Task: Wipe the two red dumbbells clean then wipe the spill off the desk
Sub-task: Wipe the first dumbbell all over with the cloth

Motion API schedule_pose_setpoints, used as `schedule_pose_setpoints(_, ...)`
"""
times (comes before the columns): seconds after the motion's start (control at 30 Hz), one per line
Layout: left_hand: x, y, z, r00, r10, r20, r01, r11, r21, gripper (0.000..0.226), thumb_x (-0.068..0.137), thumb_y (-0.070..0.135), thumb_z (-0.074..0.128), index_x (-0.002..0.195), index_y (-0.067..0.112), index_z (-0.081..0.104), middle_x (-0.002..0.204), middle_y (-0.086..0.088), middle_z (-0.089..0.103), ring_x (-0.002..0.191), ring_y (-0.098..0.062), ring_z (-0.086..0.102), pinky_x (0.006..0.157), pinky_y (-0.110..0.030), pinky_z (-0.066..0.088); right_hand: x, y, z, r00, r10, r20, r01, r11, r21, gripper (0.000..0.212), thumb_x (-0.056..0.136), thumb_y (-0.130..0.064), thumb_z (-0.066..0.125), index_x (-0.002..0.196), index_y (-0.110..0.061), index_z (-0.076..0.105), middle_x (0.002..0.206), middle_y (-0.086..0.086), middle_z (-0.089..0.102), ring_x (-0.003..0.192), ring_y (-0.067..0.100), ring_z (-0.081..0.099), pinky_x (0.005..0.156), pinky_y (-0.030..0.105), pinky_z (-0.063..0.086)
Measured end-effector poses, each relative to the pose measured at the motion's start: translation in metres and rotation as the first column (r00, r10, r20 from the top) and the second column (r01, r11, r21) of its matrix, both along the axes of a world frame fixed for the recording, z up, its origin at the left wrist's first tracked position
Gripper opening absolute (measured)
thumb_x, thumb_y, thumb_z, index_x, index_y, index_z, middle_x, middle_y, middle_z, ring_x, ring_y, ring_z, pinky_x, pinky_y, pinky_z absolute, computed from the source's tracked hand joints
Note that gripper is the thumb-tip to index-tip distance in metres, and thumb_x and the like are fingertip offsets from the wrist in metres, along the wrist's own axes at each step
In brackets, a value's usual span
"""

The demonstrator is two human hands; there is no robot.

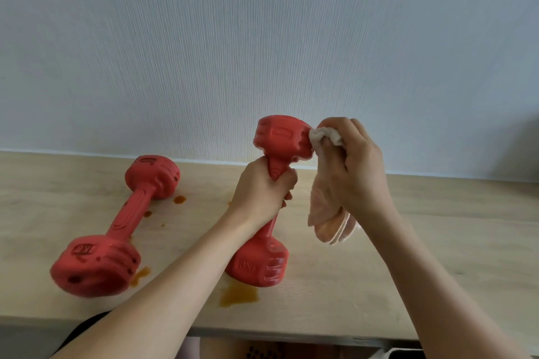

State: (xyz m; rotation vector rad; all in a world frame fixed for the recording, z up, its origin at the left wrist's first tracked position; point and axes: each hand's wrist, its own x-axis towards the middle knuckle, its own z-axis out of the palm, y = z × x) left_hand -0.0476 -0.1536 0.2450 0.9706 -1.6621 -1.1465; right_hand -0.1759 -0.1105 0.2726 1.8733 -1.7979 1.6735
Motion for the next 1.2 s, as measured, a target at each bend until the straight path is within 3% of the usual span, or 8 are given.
schedule_pose_setpoints(0.17,0.005,-0.002,0.000,0.999,-0.022,-0.037,0.023,0.999,0.038,0.019,0.087,0.008,0.057,0.069,0.012,0.054,0.053,0.005,0.053,0.046,-0.007,0.053,0.050,-0.027,0.044,-0.003,-0.007,-0.006,0.994,0.022,0.104,-0.031,0.996,0.083,0.026,0.083,-0.027,0.044,0.097,-0.013,0.061,0.093,0.001,0.059,0.079,0.002,0.055,0.069,0.012,0.040)
schedule_pose_setpoints(0.37,0.007,-0.002,0.000,0.996,-0.045,-0.071,0.052,0.994,0.092,0.019,0.088,0.009,0.057,0.069,0.011,0.055,0.052,0.005,0.052,0.048,-0.009,0.051,0.050,-0.027,0.044,-0.001,-0.005,-0.012,0.993,0.015,0.118,-0.023,0.998,0.066,0.024,0.084,-0.029,0.046,0.094,-0.011,0.059,0.090,0.003,0.061,0.079,0.012,0.056,0.069,0.024,0.045)
schedule_pose_setpoints(0.53,0.003,-0.002,0.001,1.000,0.021,-0.015,-0.020,0.998,0.055,0.018,0.086,0.009,0.054,0.068,0.013,0.055,0.052,0.006,0.054,0.046,-0.006,0.052,0.049,-0.025,0.045,0.022,0.001,0.000,0.983,0.031,-0.183,-0.044,0.997,-0.069,0.005,0.092,-0.015,0.057,0.091,-0.010,0.058,0.088,0.001,0.058,0.074,0.019,0.058,0.057,0.040,0.048)
schedule_pose_setpoints(0.73,0.005,-0.001,0.000,0.999,0.027,-0.018,-0.026,0.998,0.050,0.020,0.087,0.008,0.056,0.068,0.013,0.055,0.055,0.004,0.054,0.046,-0.006,0.053,0.050,-0.027,0.046,-0.002,0.000,-0.004,0.985,-0.008,-0.175,0.007,1.000,-0.007,0.001,0.090,-0.013,0.058,0.089,-0.013,0.059,0.087,-0.003,0.058,0.070,0.022,0.057,0.055,0.044,0.049)
schedule_pose_setpoints(0.93,0.003,0.000,0.001,0.999,0.043,0.009,-0.043,0.999,0.018,0.018,0.085,0.009,0.055,0.067,0.013,0.054,0.053,0.003,0.054,0.044,-0.005,0.052,0.046,-0.023,0.044,0.020,0.003,0.007,0.946,0.004,-0.324,-0.040,0.994,-0.106,0.009,0.089,-0.012,0.051,0.091,-0.014,0.059,0.089,-0.003,0.058,0.072,0.021,0.056,0.051,0.036,0.046)
schedule_pose_setpoints(1.0,0.003,0.000,0.001,1.000,0.028,-0.006,-0.028,0.999,0.036,0.017,0.085,0.009,0.055,0.069,0.012,0.055,0.053,0.005,0.054,0.045,-0.006,0.053,0.048,-0.025,0.044,0.017,0.002,0.003,0.960,0.014,-0.279,-0.048,0.992,-0.115,0.003,0.090,-0.011,0.055,0.089,-0.011,0.058,0.087,-0.001,0.057,0.071,0.022,0.056,0.050,0.039,0.047)
schedule_pose_setpoints(1.2,0.010,-0.002,-0.001,0.997,-0.040,-0.061,0.045,0.996,0.082,0.017,0.086,0.006,0.057,0.070,0.009,0.054,0.049,0.006,0.052,0.047,-0.010,0.050,0.049,-0.028,0.043,0.004,-0.004,-0.015,0.993,0.113,-0.017,-0.114,0.992,-0.061,0.013,0.091,-0.024,0.053,0.086,-0.012,0.053,0.084,0.001,0.058,0.074,0.018,0.056,0.062,0.044,0.047)
